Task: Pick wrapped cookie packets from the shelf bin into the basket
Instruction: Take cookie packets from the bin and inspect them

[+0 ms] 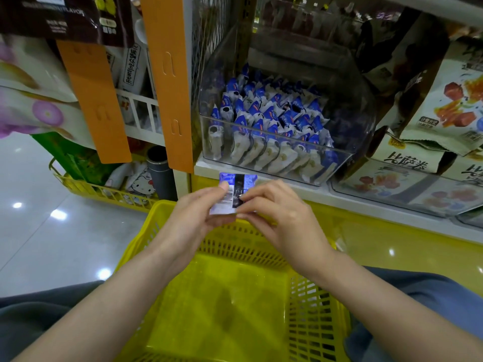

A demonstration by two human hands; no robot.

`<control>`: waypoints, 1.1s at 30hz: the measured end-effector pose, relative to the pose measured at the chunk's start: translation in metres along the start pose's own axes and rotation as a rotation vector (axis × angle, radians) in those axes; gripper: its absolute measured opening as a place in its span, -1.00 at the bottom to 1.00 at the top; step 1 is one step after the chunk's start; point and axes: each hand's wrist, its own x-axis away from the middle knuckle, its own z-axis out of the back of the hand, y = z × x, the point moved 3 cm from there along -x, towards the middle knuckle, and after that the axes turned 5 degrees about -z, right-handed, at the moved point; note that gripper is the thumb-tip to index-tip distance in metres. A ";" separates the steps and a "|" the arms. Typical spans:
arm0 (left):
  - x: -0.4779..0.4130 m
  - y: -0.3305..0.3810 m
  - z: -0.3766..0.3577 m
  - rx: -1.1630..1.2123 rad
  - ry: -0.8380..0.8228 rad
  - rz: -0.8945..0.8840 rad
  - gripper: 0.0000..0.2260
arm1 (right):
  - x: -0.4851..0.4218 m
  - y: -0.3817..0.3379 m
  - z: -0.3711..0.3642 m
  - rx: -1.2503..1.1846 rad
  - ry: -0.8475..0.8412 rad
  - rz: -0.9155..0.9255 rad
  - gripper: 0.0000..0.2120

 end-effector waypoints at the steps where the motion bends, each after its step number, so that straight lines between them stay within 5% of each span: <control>1: 0.000 0.002 0.001 -0.029 0.032 -0.042 -0.78 | 0.000 -0.001 -0.003 0.026 -0.017 0.019 -0.82; 4: 0.001 0.004 0.003 -0.093 0.099 -0.101 -0.83 | 0.000 0.001 -0.007 -0.099 -0.048 -0.223 -0.73; 8: 0.001 0.004 0.000 -0.158 0.018 -0.120 -0.81 | 0.002 0.010 -0.015 -0.651 -0.135 -0.760 -0.82; 11: 0.000 0.002 -0.002 -0.244 -0.016 -0.158 -0.83 | 0.004 0.011 -0.022 -0.947 -0.236 -0.925 -0.74; 15: 0.001 -0.003 -0.002 -0.580 0.087 -0.308 -0.58 | 0.005 0.008 -0.024 -1.009 -0.184 -0.977 -0.82; 26: 0.009 0.001 -0.002 -0.938 -0.069 -0.545 -0.74 | 0.003 0.006 -0.027 -1.038 -0.170 -0.958 -0.79; 33: 0.013 -0.003 -0.002 -1.330 -0.028 -0.576 -0.74 | 0.007 0.007 -0.034 -0.842 -0.223 -0.868 -0.81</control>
